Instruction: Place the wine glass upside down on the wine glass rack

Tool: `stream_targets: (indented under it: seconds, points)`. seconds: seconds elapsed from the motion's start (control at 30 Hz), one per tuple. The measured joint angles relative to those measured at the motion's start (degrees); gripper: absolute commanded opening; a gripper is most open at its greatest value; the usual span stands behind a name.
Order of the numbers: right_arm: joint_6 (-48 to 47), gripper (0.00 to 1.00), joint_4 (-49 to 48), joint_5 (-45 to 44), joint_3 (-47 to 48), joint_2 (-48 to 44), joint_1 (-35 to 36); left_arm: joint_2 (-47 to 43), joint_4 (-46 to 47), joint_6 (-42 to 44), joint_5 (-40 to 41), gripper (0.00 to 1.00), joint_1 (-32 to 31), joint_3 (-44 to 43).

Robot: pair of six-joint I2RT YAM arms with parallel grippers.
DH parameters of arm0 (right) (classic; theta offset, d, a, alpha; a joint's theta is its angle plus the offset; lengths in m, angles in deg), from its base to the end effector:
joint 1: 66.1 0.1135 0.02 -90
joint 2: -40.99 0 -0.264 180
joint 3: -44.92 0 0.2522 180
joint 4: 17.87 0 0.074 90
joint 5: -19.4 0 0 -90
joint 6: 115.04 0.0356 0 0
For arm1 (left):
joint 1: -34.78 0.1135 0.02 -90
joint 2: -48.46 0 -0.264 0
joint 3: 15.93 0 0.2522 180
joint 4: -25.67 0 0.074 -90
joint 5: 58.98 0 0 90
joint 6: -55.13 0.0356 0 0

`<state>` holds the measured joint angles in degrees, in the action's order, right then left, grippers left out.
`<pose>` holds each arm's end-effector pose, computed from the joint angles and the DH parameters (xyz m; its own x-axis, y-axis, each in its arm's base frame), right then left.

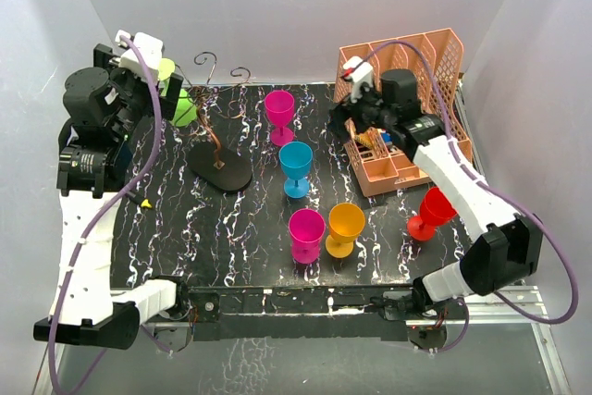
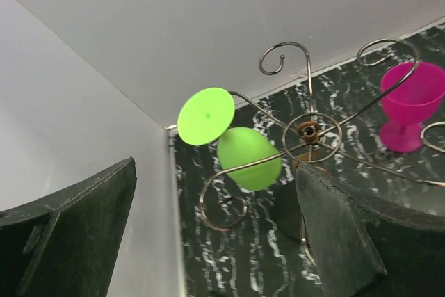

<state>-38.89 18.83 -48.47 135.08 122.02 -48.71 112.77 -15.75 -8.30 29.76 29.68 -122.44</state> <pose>0.3039 0.1092 0.3648 -0.2863 -0.3220 -0.9024 -0.6839 0.7283 -0.0429 0.2011 -0.0187 0.5223 0.0617 0.4435 -0.8942 0.0930 0.8894 0.4475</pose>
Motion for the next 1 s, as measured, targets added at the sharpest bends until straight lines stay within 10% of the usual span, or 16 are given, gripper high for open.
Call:
stream_targets:
  seconds: [1.0]
  points:
    - [-3.56, 0.34, 21.33, -15.98, 21.42, 27.32, 18.03, -5.33, -3.34, -9.2, 0.79, 0.97, 1.57, 2.89]
